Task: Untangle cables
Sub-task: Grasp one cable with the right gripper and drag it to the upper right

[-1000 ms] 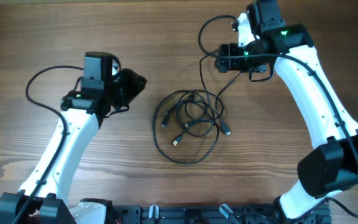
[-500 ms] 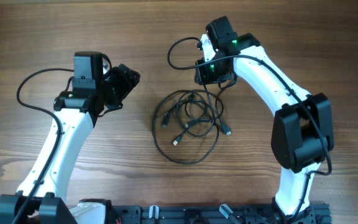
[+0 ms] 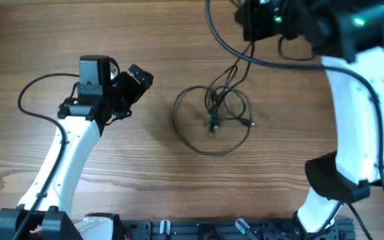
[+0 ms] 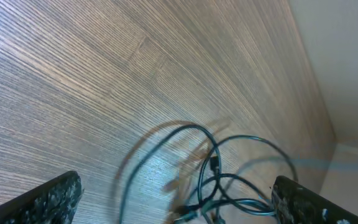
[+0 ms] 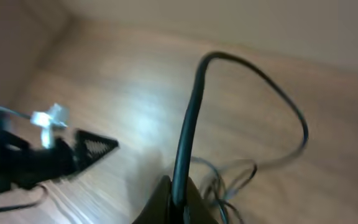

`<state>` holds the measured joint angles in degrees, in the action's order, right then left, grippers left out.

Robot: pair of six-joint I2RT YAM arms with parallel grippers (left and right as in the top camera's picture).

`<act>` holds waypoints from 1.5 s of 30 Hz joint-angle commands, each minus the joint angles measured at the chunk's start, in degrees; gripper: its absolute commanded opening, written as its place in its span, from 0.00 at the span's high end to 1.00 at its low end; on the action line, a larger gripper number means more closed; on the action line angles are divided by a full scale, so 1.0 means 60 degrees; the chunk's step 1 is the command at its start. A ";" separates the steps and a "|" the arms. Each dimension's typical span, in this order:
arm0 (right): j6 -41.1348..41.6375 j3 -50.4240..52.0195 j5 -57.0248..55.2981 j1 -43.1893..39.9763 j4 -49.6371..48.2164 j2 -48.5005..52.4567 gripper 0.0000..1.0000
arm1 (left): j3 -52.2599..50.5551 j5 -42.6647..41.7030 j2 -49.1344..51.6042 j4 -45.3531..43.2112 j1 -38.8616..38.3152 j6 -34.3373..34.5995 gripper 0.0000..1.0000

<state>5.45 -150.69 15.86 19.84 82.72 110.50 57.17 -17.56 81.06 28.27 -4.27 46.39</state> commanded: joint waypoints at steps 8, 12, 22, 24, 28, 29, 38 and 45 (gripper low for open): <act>0.0619 -0.1151 -0.0841 0.0164 0.0022 -0.0368 0.96 | -0.0011 0.0117 -0.0062 -0.0022 0.0044 -0.0051 0.00; 0.1100 -0.1053 -0.5286 0.0579 0.0299 -0.0215 0.96 | -0.0011 0.0117 -0.0062 -0.0022 0.0044 -0.0051 0.00; 0.0561 -0.1096 -0.6823 -0.1126 -0.3151 -0.1963 0.96 | -0.0011 0.0117 -0.0062 -0.0022 0.0044 -0.0051 0.00; 0.1337 -0.1093 -0.4244 -0.1636 -0.2565 -0.1927 0.96 | -0.0011 0.0117 -0.0062 -0.0022 0.0044 -0.0051 0.00; 0.2867 -0.1056 -0.4262 -0.1290 -0.1311 -0.1220 0.96 | -0.0011 0.0117 -0.0062 -0.0022 0.0044 -0.0051 0.00; 0.2838 -0.1056 -0.3909 -0.1151 -0.1271 -0.1024 0.96 | -0.0011 0.0117 -0.0062 -0.0022 0.0044 -0.0051 0.00; 0.3330 -0.1060 0.0306 -0.0736 -0.3614 -0.0801 0.96 | -0.0011 0.0117 -0.0062 -0.0022 0.0044 -0.0051 0.00; 0.3300 -0.1060 -0.1275 -0.0747 -0.5260 -0.1275 0.96 | -0.0011 0.0117 -0.0062 -0.0022 0.0044 -0.0051 0.00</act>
<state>26.96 -156.68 14.44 15.33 50.87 105.03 57.17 -17.56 81.06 28.25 -4.27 46.39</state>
